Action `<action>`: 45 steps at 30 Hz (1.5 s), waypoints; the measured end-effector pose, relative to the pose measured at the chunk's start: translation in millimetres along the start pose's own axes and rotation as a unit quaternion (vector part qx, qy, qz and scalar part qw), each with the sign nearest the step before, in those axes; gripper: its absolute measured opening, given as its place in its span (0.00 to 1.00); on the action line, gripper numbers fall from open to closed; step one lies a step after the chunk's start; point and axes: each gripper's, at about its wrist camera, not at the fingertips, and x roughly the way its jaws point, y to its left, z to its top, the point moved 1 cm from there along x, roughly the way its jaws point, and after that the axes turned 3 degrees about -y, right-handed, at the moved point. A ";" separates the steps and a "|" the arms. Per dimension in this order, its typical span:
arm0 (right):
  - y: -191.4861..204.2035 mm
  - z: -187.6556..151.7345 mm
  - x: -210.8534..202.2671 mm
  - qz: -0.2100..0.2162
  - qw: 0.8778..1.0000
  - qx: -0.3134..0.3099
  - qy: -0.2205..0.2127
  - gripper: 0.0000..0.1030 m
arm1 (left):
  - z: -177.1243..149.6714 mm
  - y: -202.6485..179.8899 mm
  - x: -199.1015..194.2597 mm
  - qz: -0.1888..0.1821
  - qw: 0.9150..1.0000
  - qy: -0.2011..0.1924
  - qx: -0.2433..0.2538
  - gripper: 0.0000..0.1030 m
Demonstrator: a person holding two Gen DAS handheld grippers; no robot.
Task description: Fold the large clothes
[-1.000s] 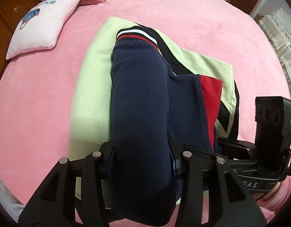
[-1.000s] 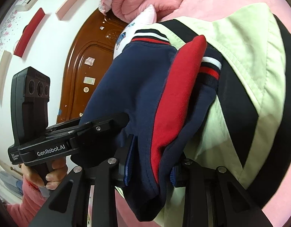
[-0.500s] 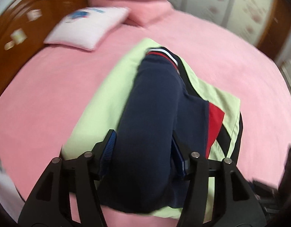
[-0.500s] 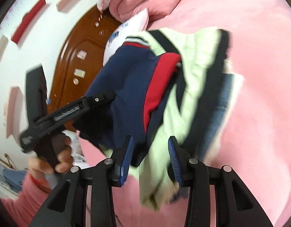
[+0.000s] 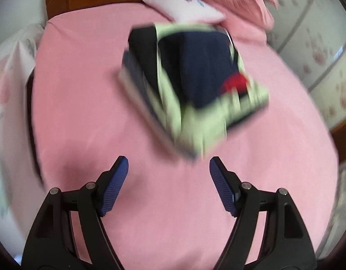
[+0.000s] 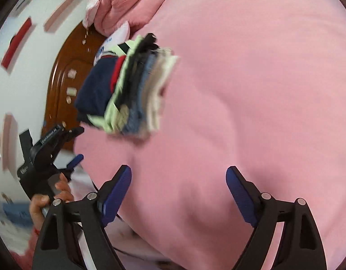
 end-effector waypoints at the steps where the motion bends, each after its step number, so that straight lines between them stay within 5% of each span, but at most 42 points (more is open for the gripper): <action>1: -11.7 -10.9 -18.0 -0.017 1.000 -0.016 0.003 0.85 | -26.0 -6.6 -14.0 0.021 0.999 0.000 0.025 0.70; 5: -50.5 -71.3 -109.2 -0.087 0.989 -0.118 0.008 0.90 | -111.0 -29.3 -65.2 0.070 0.995 0.026 0.071 0.70; 11: -106.7 -140.1 -242.4 -0.159 0.981 -0.107 0.003 0.98 | -231.6 -72.8 -141.6 0.015 0.986 0.101 0.134 0.70; 15: -136.7 -183.8 -314.7 -0.206 0.975 -0.085 -0.006 0.99 | -289.9 -120.2 -202.4 -0.040 0.965 0.099 0.238 0.70; 22: -175.8 -237.7 -410.9 -0.222 0.974 0.026 -0.040 0.99 | -324.0 -163.0 -265.6 -0.110 0.927 0.128 0.335 0.70; 31: -157.7 -237.6 -480.5 -0.174 0.978 0.073 -0.088 0.99 | -313.7 -194.1 -324.4 -0.148 0.891 0.080 0.421 0.70; 34: -145.2 -237.8 -494.8 -0.195 0.973 0.055 -0.114 0.99 | -311.8 -197.7 -340.2 -0.150 0.891 0.071 0.423 0.70; 42: -116.3 -247.5 -506.6 -0.225 0.965 0.007 -0.135 0.99 | -303.8 -171.1 -359.2 -0.152 0.913 0.051 0.376 0.71; 45: -100.8 -254.6 -510.0 -0.241 0.962 -0.002 -0.129 0.99 | -302.2 -161.2 -358.5 -0.157 0.915 0.057 0.368 0.80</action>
